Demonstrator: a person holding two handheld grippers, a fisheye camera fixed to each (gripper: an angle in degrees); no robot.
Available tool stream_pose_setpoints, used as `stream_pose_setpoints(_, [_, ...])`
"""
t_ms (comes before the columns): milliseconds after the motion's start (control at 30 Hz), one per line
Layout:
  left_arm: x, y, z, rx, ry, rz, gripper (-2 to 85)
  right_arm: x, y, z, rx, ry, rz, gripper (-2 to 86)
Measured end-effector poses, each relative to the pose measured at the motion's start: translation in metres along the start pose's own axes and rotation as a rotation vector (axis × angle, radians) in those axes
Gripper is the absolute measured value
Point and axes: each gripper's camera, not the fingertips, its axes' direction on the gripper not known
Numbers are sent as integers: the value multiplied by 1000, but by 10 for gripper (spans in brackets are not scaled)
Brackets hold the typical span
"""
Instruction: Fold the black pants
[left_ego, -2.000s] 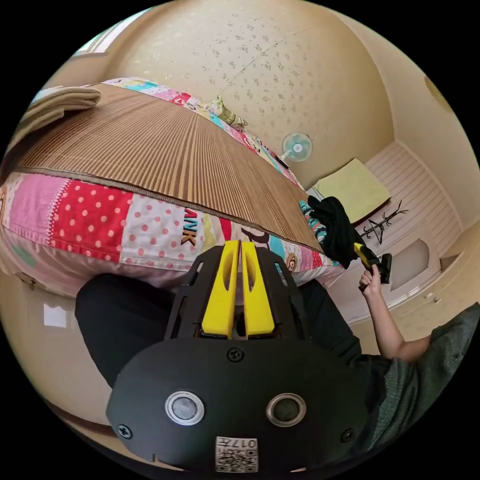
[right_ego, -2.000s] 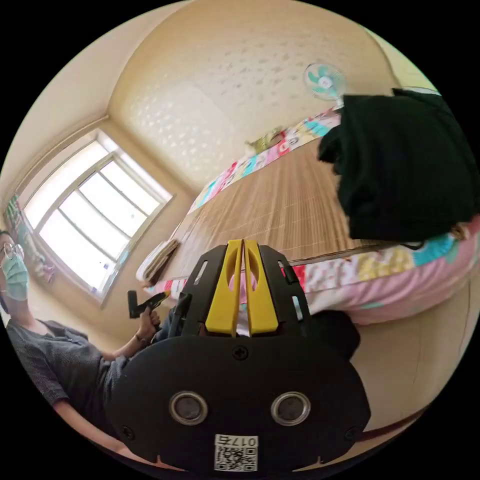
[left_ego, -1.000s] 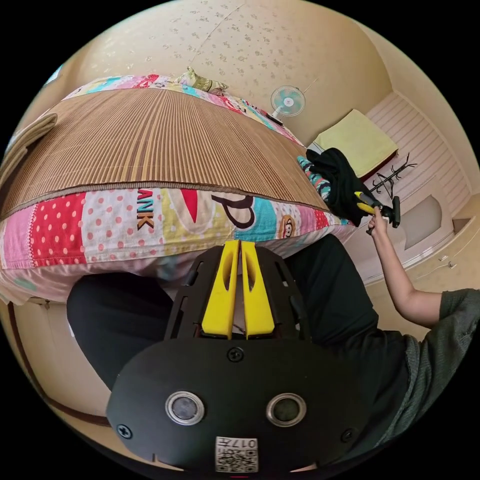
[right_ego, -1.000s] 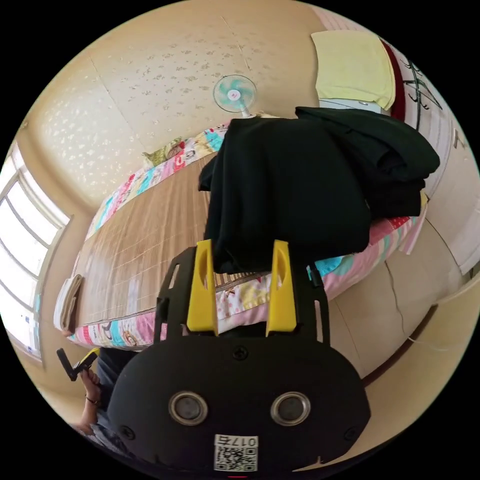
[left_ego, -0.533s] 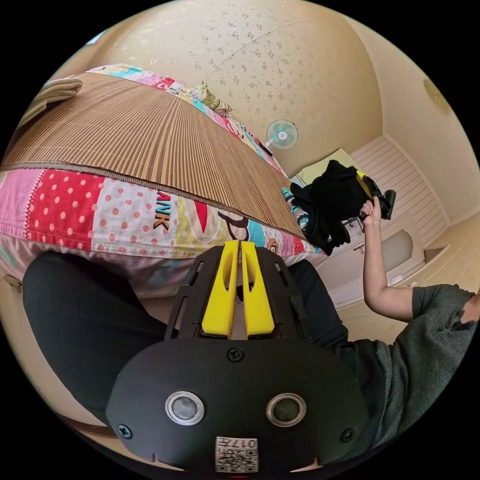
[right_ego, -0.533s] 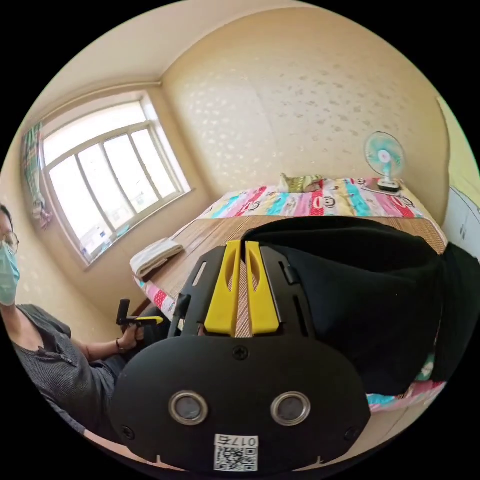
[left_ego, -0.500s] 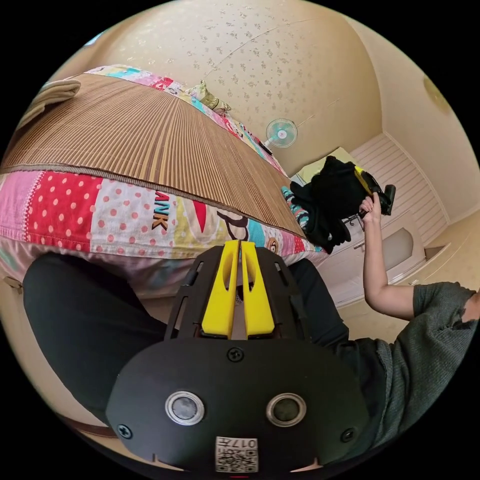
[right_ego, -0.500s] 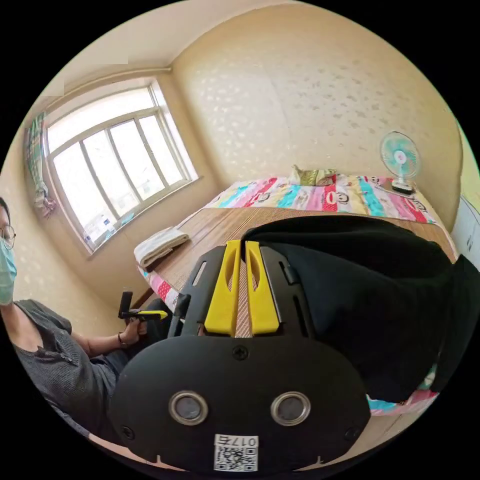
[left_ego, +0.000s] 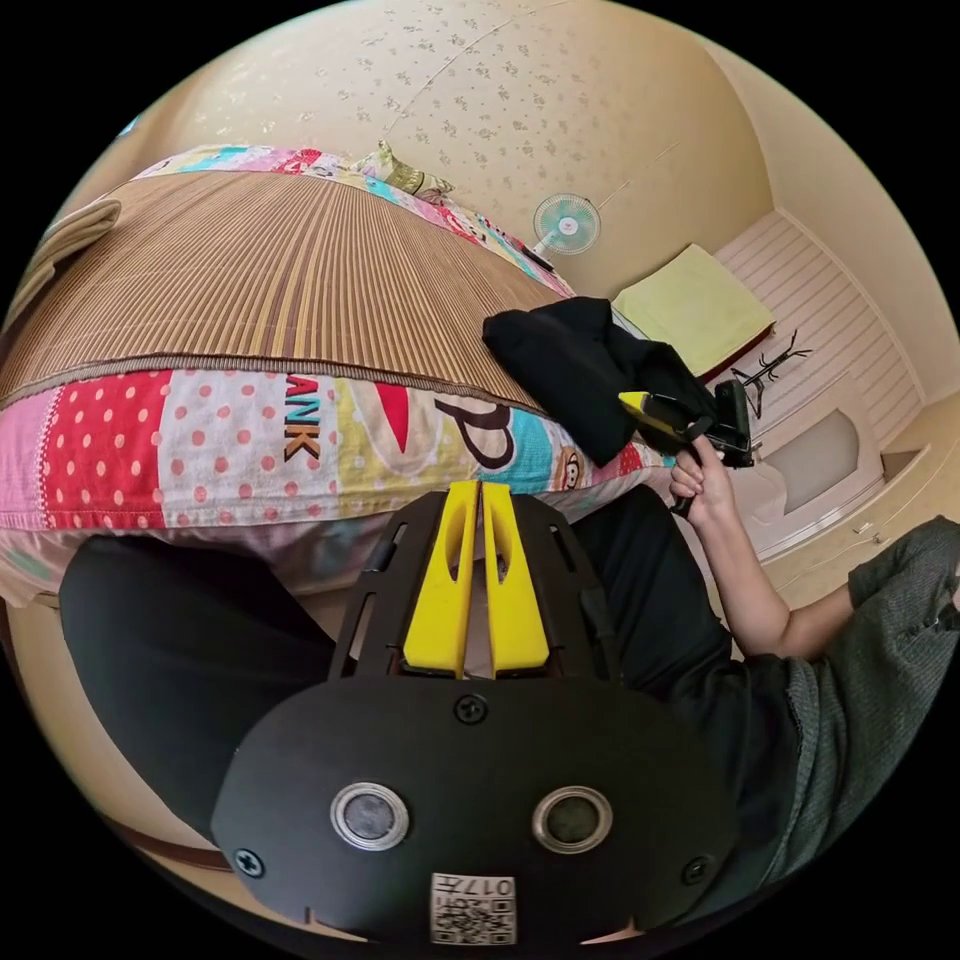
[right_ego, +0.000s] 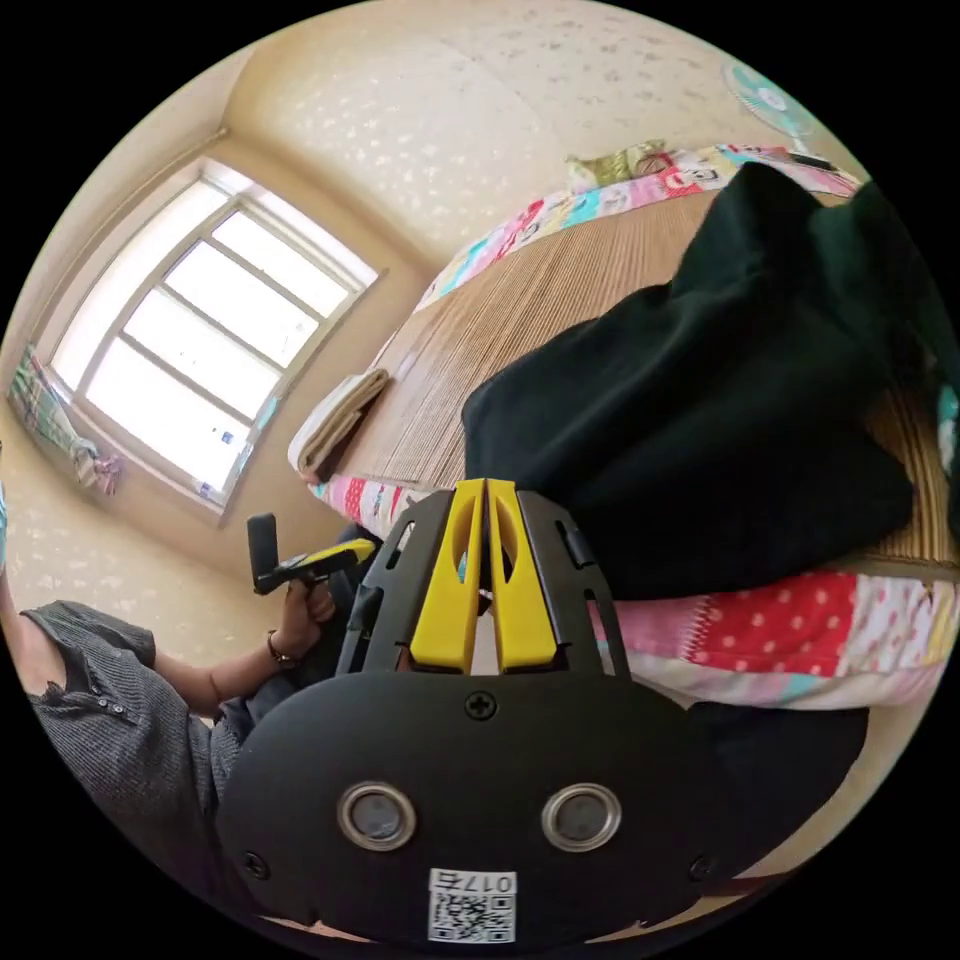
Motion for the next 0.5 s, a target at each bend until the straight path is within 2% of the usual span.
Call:
stream_pose_setpoints(100, [-9, 2, 13, 1, 6, -21, -10, 56, 3, -87, 222, 160, 190, 68])
stream_pose_setpoints(167, [-11, 4, 21, 2, 13, -6, -10, 91, 3, -119, 291, 177, 293, 101])
stream_pose_setpoints(300, [-15, 9, 41, -33, 2, 9, -10, 166, -25, -118, 217, 82, 480, 120])
stream_pose_setpoints(433, [-22, 19, 52, -26, 4, 6, -10, 162, -70, -97, 292, -119, 402, 66])
stream_pose_setpoints(500, [-27, 24, 56, -19, 8, -5, -10, 120, -115, -75, 247, -206, 242, 37])
